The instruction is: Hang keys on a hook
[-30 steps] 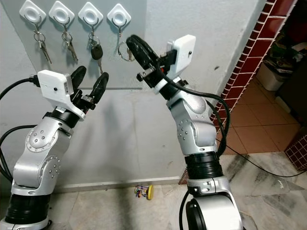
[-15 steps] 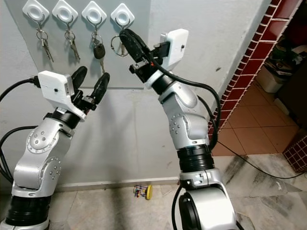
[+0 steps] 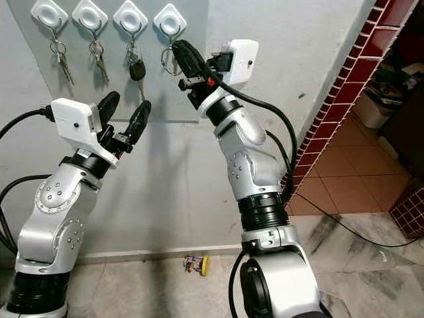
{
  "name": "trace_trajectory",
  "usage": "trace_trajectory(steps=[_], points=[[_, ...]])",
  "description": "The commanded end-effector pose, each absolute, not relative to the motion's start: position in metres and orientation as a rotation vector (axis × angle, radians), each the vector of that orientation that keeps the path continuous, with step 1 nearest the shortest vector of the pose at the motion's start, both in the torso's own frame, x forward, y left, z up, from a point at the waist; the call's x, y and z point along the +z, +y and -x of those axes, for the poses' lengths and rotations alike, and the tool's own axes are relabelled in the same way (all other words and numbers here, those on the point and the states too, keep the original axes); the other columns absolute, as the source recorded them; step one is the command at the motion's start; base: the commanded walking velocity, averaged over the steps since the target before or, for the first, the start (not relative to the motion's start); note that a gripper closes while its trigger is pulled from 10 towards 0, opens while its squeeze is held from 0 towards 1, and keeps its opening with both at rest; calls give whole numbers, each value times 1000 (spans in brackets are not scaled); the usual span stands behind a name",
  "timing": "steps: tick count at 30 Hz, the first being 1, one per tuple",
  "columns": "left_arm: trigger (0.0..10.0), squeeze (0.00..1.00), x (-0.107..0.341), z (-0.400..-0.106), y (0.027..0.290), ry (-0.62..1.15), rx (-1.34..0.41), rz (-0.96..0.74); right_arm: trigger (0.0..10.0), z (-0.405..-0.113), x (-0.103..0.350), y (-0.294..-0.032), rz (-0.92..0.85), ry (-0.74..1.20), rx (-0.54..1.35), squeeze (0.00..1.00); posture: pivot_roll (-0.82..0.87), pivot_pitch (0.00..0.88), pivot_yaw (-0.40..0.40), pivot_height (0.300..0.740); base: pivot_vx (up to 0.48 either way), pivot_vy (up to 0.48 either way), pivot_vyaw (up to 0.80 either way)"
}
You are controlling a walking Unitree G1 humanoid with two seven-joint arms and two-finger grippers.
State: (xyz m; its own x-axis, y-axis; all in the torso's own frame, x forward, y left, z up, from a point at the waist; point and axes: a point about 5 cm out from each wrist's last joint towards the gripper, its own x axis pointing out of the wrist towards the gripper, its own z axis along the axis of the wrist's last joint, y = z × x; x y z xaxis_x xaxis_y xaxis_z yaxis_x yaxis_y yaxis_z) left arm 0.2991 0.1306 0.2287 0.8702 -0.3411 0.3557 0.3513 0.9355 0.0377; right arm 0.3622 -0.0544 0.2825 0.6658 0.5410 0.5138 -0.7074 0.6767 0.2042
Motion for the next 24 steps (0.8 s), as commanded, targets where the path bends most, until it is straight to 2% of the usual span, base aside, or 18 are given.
trace_trajectory(steps=[1, 24], points=[[10000, 0, 232, -296, 129, -379, -376, 24, 10000, -364, 292, -55, -406, -465, 719, 0, -106, 62, -62, 740, 0, 0, 0], [10000, 0, 233, -296, 129, -383, -376, 22, 10000, -374, 299, -51, -427, -448, 648, 0, -97, 66, -63, 740, 0, 0, 0]])
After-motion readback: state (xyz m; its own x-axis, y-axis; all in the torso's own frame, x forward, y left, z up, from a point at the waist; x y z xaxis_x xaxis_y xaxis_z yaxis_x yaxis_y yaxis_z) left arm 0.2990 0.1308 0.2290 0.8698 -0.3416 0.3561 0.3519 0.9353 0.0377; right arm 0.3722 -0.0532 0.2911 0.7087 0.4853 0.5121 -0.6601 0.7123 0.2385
